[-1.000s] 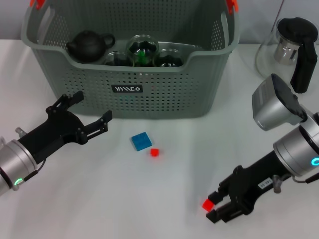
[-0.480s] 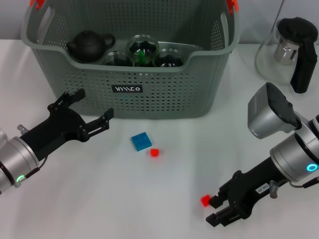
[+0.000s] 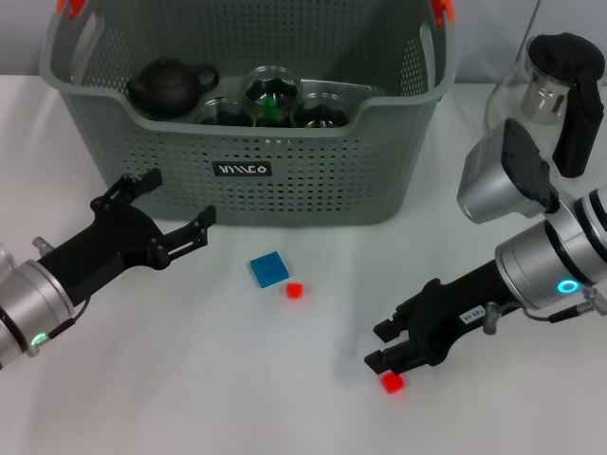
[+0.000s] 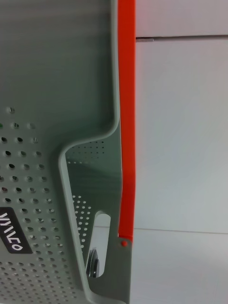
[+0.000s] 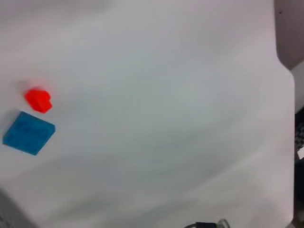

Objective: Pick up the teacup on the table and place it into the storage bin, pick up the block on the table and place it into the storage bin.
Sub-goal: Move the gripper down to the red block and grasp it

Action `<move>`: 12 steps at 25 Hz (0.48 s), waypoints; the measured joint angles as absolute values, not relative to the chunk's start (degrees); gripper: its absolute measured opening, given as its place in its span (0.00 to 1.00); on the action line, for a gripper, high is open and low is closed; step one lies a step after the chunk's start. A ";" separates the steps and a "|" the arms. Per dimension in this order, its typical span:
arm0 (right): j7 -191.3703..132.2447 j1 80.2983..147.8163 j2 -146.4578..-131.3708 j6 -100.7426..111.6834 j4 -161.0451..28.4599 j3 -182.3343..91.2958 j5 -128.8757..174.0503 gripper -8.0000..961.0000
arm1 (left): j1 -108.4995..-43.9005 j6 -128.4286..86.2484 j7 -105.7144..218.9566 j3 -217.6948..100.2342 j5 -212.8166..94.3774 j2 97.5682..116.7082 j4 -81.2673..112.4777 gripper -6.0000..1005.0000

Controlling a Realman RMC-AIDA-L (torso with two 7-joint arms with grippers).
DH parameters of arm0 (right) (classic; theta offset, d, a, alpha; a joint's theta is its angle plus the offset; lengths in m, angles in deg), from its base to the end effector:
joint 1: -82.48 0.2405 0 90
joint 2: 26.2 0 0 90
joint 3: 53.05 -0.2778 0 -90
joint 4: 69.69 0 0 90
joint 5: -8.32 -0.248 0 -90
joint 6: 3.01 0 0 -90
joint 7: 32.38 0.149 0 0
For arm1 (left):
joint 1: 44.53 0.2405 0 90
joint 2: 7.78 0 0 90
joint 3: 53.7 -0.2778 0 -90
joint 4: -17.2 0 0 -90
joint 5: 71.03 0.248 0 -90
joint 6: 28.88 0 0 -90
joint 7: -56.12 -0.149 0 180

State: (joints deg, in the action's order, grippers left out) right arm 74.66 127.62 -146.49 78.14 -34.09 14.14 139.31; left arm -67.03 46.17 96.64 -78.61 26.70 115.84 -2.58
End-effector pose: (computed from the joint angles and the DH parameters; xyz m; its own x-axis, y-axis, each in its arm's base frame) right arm 0.2298 0.3955 -0.1010 0.8822 -0.4580 0.1093 -0.4637 -0.8854 0.0325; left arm -0.3697 0.3291 -0.0568 0.7503 0.1174 0.6506 0.5737 -0.6046 -0.5525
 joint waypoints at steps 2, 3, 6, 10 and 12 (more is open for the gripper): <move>74.65 127.74 -146.42 79.36 -33.52 14.18 139.30 0.54 | -67.03 46.17 96.64 -78.54 26.70 115.81 -2.58 0.94; 74.49 127.73 -146.34 81.11 -32.93 14.20 139.39 0.54 | -67.03 46.16 96.64 -78.52 26.70 115.80 -2.58 0.94; 74.24 127.36 -146.10 86.07 -31.31 14.25 140.56 0.54 | -67.03 46.05 96.64 -78.46 26.70 115.80 -2.58 0.94; 74.39 127.01 -145.99 88.57 -31.42 14.28 142.51 0.54 | -66.98 45.53 96.64 -78.46 26.70 115.82 -2.58 0.94; 74.64 126.97 -146.13 88.47 -31.79 14.28 143.68 0.54 | -67.01 45.46 96.64 -78.46 26.70 115.84 -2.58 0.94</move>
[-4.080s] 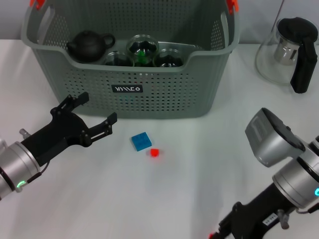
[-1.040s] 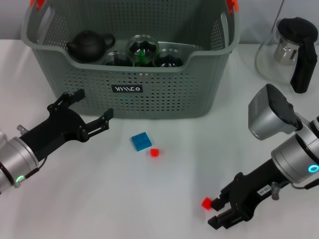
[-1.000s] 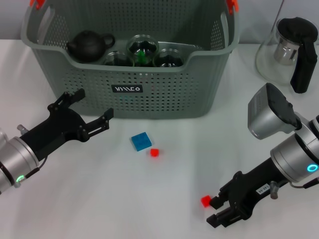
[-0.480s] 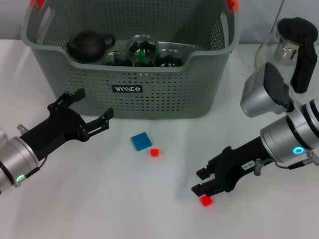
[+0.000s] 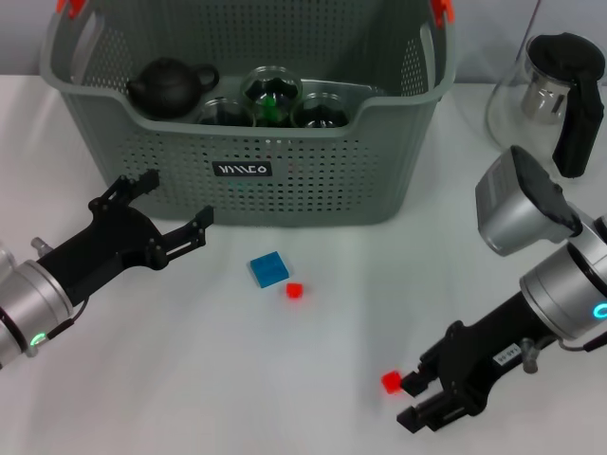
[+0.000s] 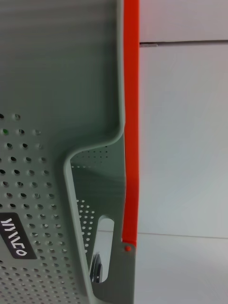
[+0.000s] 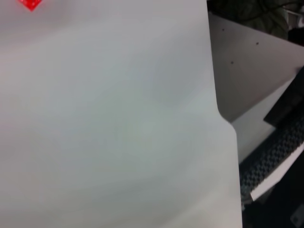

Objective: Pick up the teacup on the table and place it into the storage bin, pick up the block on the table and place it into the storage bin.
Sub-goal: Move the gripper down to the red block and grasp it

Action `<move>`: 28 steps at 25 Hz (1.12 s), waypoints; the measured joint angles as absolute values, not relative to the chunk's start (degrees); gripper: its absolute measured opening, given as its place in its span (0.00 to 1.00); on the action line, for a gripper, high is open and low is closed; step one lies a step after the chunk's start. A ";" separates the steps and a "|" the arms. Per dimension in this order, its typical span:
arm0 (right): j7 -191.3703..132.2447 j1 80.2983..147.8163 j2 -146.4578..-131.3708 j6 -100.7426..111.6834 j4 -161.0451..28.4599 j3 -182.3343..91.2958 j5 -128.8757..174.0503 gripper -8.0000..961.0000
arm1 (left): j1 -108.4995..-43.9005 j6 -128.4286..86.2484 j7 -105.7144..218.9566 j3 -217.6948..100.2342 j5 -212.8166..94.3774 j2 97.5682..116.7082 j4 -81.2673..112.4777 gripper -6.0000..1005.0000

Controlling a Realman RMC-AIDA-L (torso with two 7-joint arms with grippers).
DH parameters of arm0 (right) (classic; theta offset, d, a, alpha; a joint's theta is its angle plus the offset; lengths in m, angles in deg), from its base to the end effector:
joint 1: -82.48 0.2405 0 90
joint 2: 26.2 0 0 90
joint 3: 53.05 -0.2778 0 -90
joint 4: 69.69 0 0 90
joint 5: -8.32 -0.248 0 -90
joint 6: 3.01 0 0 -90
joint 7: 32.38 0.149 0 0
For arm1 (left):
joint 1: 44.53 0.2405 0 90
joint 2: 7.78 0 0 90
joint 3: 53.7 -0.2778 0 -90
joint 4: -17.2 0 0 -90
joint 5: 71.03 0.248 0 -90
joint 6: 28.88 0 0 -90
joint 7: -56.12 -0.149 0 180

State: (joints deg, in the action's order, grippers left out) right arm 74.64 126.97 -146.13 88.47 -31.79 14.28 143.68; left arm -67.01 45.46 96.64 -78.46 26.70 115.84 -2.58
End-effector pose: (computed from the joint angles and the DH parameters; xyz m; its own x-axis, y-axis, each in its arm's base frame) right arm 0.2347 0.3729 -0.0882 0.8803 -0.4185 0.2235 -0.4560 -0.8764 0.1548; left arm -0.3718 0.3295 -0.0567 0.7525 0.1248 0.6466 0.5778 -0.5961 -0.5574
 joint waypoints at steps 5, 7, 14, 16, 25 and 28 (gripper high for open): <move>74.23 126.95 -146.47 85.84 -33.26 14.28 143.84 0.54 | -67.16 45.46 96.64 -78.49 26.70 115.93 -2.58 0.94; 74.03 126.99 -146.50 84.62 -34.05 14.28 143.64 0.54 | -67.19 45.46 96.64 -78.49 26.71 115.96 -2.58 0.94; 73.62 127.42 -146.53 82.43 -35.51 14.06 142.88 0.54 | -67.24 45.45 96.64 -78.49 26.70 115.97 -2.58 0.94; 73.62 127.51 -146.53 82.20 -35.51 14.12 141.96 0.54 | -67.28 45.42 96.64 -78.48 26.70 115.97 -2.58 0.94; 73.53 128.12 -146.45 81.35 -34.97 14.24 139.63 0.54 | -67.28 45.31 96.64 -78.48 26.70 115.93 -2.58 0.94; 73.35 128.08 -146.39 81.13 -34.90 14.90 140.66 0.54 | -67.22 45.28 96.64 -78.48 26.70 115.91 -2.58 0.94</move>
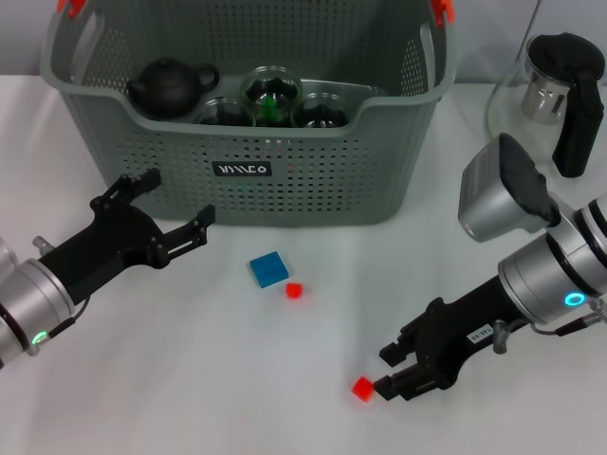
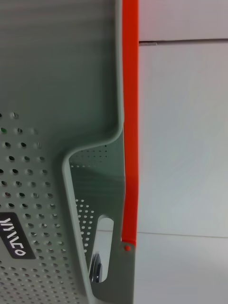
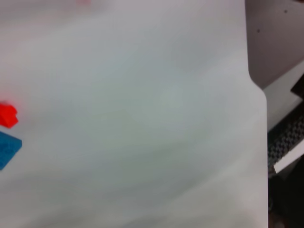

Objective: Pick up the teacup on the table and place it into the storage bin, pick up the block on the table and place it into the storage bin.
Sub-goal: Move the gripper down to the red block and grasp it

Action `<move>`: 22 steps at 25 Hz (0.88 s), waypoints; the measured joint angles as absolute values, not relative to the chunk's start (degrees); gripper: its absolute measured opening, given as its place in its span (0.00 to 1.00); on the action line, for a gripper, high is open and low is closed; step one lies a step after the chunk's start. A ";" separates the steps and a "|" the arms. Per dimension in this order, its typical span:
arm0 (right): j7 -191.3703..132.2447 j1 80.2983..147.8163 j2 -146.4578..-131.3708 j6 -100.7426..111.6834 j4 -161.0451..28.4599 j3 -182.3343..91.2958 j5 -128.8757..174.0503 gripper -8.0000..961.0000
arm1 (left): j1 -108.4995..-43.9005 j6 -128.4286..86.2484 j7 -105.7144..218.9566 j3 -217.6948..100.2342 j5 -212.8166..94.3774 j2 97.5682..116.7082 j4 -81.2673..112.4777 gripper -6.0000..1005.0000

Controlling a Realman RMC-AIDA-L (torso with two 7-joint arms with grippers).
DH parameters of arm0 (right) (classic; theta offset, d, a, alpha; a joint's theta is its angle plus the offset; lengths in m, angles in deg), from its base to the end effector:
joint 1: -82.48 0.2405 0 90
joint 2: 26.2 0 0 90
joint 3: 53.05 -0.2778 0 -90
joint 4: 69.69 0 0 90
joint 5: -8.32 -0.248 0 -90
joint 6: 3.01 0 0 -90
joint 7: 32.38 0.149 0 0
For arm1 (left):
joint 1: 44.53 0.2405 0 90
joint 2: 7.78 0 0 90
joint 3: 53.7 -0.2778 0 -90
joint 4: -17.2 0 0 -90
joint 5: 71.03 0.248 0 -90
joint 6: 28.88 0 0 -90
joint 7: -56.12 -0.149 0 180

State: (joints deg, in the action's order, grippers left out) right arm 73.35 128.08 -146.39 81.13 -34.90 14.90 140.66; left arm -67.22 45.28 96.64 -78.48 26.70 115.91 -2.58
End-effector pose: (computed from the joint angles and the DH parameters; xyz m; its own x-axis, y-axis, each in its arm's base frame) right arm 0.2319 0.3859 -0.1022 0.8906 -0.4256 0.1604 -0.4424 -0.8925 0.0879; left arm -0.3707 0.3309 -0.0573 0.7531 0.1243 0.6460 0.5768 -0.5971 -0.5575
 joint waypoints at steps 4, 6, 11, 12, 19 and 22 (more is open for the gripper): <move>71.65 127.72 -146.78 79.45 -33.83 18.41 140.61 0.54 | -67.26 44.97 96.64 -78.48 26.70 115.89 -2.58 0.94; 71.42 127.27 -146.94 79.15 -31.79 20.20 140.06 0.54 | -67.32 44.83 96.68 -78.48 26.70 115.88 -2.58 0.94; 72.58 126.65 -146.80 78.98 -26.09 24.03 139.60 0.54 | -67.39 44.75 96.75 -78.48 26.70 115.88 -2.52 0.94; 73.05 126.57 -146.78 78.89 -24.09 26.17 139.76 0.54 | -67.39 44.76 96.77 -78.48 26.70 115.88 -2.51 0.94; 77.04 128.02 -146.75 76.94 -20.76 36.40 139.85 0.54 | -67.47 44.75 96.79 -78.48 26.70 116.05 -2.36 0.94; 78.81 128.81 -146.95 76.91 -19.76 38.98 139.82 0.54 | -67.47 44.75 96.71 -78.48 26.70 116.06 -2.01 0.94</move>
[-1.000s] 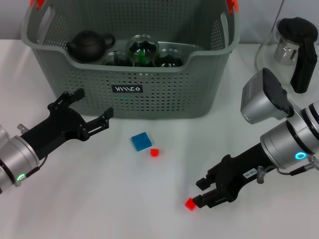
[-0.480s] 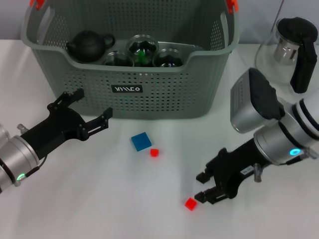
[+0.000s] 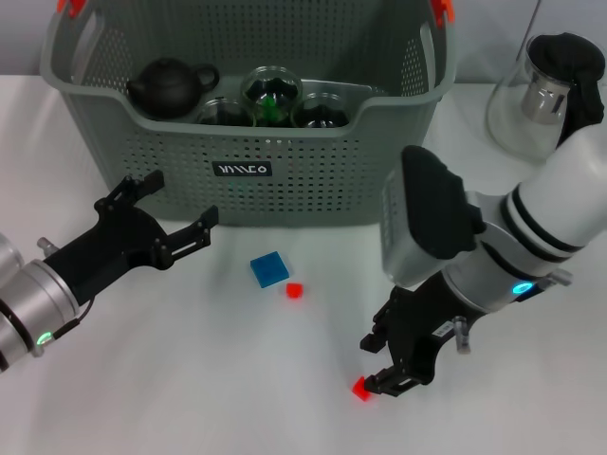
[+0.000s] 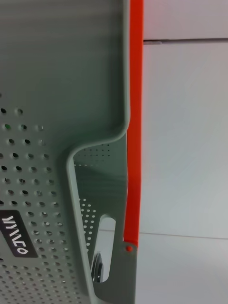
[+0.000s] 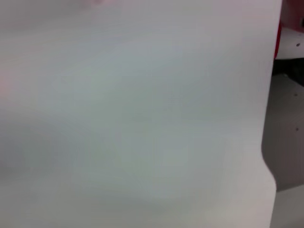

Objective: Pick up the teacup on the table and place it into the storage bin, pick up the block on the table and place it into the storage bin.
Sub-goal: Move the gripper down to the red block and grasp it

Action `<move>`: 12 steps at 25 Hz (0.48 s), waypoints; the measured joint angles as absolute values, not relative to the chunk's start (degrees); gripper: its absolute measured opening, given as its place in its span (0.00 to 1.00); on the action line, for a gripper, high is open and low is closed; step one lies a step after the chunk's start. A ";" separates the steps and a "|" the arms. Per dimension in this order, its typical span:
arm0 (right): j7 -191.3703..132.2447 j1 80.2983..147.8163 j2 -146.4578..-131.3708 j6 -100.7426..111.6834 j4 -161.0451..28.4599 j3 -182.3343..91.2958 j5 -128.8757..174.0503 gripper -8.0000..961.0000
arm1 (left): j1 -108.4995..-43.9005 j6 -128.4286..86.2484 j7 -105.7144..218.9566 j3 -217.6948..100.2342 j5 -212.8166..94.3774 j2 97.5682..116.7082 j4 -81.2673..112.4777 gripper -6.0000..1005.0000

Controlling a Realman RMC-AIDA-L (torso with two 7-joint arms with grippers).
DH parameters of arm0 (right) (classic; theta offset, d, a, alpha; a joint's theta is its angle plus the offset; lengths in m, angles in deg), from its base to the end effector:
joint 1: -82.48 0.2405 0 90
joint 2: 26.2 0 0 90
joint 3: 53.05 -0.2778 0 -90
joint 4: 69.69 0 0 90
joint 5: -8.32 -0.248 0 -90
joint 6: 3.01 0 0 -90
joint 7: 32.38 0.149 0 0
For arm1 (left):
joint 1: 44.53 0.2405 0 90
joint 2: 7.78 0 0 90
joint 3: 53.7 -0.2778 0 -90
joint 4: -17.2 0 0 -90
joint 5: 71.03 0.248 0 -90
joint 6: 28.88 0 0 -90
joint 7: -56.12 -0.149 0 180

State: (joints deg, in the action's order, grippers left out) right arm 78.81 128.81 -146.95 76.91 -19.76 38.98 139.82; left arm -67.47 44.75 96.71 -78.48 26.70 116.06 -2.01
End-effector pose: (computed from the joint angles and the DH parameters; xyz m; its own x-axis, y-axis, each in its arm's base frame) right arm 0.1695 0.3849 -0.1286 0.9376 -0.0724 0.3402 -0.1032 -0.9920 0.0733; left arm -0.3696 0.3312 -0.0613 0.7484 0.1342 0.6496 0.5845 -0.5964 -0.5501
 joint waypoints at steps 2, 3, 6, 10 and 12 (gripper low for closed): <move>79.50 128.97 -147.01 77.15 -19.03 39.58 139.67 0.54 | -67.34 44.75 96.69 -78.48 26.70 116.06 -1.97 0.94; 79.93 129.00 -147.02 77.39 -18.59 39.80 139.59 0.54 | -67.25 44.75 96.68 -78.48 26.70 116.06 -1.96 0.94; 81.41 129.10 -147.03 77.59 -17.71 41.13 139.48 0.54 | -67.02 44.75 96.67 -78.47 26.70 116.06 -1.96 0.94; 83.00 129.63 -147.12 76.59 -17.70 44.85 139.46 0.54 | -66.96 44.76 96.65 -78.19 26.70 116.06 -1.96 0.94; 83.79 129.91 -147.14 75.92 -17.68 46.48 139.42 0.54 | -66.95 44.77 96.64 -78.13 26.70 116.06 -1.96 0.94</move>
